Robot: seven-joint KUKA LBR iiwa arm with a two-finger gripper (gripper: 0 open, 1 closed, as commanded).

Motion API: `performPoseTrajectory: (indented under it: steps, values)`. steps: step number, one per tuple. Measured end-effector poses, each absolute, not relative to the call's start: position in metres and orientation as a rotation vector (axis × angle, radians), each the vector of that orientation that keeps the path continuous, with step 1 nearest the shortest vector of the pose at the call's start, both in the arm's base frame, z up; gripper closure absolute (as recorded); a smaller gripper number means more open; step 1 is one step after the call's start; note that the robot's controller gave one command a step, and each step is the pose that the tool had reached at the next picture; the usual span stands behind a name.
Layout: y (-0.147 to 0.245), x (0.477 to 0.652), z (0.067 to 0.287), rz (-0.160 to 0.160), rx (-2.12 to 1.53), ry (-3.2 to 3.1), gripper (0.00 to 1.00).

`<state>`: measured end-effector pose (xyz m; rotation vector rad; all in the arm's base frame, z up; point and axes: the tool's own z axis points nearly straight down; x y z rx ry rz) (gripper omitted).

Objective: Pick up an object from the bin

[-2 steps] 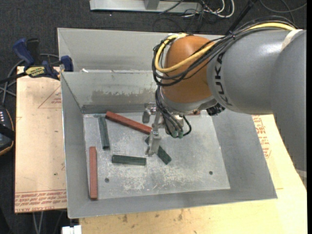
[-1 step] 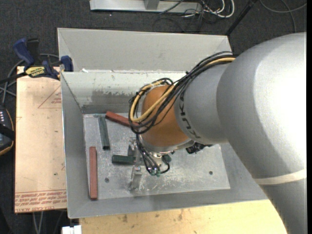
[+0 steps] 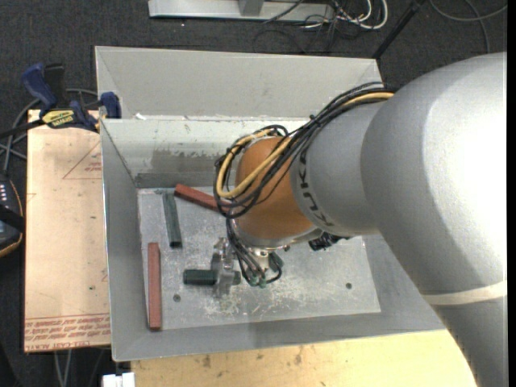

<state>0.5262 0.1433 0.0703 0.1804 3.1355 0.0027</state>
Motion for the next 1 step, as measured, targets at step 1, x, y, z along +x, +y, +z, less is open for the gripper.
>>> performPoseTrajectory:
  steps: [1]
  values:
    - [0.1163,0.5527,0.2374,0.005,0.124,3.128,1.00]
